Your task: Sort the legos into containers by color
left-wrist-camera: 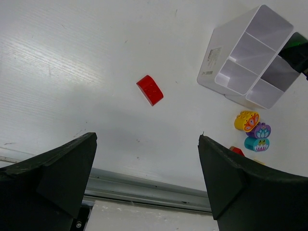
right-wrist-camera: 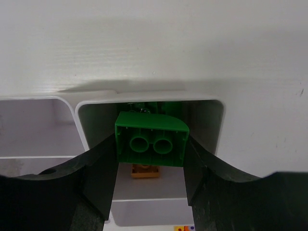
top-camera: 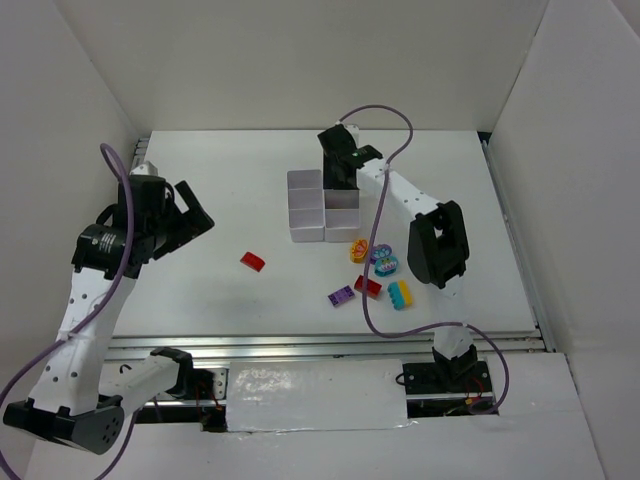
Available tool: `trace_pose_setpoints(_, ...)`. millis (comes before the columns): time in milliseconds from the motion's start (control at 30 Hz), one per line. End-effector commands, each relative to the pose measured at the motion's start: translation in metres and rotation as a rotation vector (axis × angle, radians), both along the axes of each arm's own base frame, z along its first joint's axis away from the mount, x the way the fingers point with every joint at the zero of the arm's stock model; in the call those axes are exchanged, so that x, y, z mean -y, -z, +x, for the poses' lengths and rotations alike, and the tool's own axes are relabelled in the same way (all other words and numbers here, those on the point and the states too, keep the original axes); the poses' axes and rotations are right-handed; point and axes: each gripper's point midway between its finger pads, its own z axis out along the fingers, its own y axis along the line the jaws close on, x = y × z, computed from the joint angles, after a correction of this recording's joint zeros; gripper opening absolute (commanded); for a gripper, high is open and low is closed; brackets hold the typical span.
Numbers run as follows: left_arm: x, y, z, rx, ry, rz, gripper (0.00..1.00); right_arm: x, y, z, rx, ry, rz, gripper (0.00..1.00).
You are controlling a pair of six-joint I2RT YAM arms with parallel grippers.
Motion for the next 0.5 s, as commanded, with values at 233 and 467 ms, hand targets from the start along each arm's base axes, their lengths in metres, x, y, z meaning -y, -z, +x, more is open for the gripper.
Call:
trace_pose_setpoints(233,0.0073,-0.0058,0.0104,0.037,0.050,-0.007,1.00,0.0017,-0.0440,0.0079,0.107,0.002,0.031,0.36)
trace_pose_setpoints(467,0.0086,-0.0022,0.0099,0.038,0.056,-0.012,1.00,0.0011,-0.0520,0.0071,0.117,0.001,0.049,0.64)
